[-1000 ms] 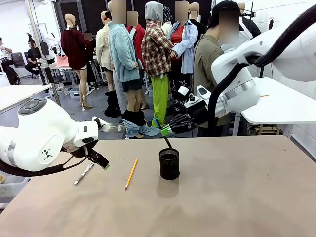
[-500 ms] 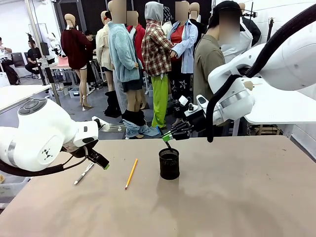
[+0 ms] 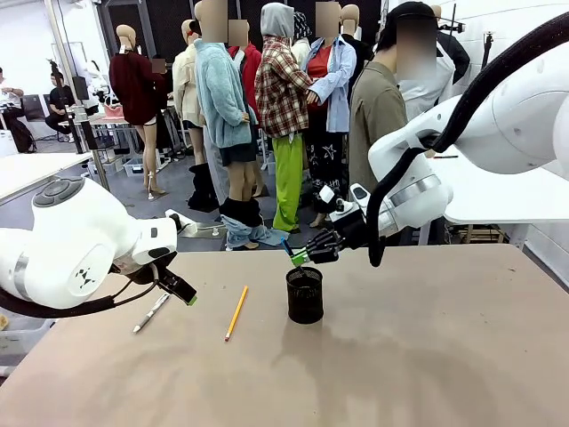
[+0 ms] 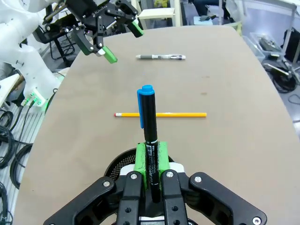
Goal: Place the pens into the pen holder.
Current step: Pick up a writing instrument from the table and place it into the Pen holder.
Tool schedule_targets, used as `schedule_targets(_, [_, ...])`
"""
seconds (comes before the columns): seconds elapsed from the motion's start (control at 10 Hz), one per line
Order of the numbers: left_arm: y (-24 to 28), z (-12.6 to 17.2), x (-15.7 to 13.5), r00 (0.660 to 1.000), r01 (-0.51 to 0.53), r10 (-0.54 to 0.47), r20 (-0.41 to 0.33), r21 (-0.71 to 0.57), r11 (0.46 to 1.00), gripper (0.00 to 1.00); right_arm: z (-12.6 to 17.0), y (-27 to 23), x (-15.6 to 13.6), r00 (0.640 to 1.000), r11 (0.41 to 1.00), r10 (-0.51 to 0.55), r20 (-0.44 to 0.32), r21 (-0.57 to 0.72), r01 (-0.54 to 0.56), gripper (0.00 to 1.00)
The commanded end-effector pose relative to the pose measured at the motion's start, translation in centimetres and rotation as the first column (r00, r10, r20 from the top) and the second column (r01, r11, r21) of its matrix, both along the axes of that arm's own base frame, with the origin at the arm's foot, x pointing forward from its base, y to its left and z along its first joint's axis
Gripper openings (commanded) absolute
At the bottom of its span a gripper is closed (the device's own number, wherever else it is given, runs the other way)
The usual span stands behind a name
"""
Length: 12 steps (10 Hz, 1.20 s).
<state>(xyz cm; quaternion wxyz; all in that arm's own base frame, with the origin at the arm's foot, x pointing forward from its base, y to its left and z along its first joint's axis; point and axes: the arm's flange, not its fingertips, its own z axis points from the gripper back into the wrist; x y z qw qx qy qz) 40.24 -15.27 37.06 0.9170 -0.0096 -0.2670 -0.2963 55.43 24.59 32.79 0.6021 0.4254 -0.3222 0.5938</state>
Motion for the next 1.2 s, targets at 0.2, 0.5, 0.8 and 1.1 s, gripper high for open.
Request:
schedule_targets(0.2, [0.2,0.1,0.0,1.000,-0.003,0.003,0.000,-0.003,1.000,1.00,0.0,-1.3,-1.9,0.998,0.998,-0.052,0.016,-0.017,0.053,0.61])
schedule_targets(0.5, [0.2,0.1,0.0,1.000,-0.003,0.003,0.000,-0.003,1.000,1.00,2.8,-6.0,-3.5,0.965,0.952,-0.260,0.028,-0.156,0.261,0.61])
schedule_targets(0.8, [0.2,0.1,0.0,1.000,-0.003,0.003,0.000,-0.003,1.000,1.00,6.9,-13.5,-6.0,0.772,0.659,-0.624,0.121,-0.451,0.602,0.61])
schedule_targets(1.1, [0.2,0.1,0.0,1.000,-0.003,0.003,0.000,-0.003,1.000,1.00,7.8,-19.2,-6.5,0.576,0.365,-0.799,0.171,-0.623,0.691,0.61])
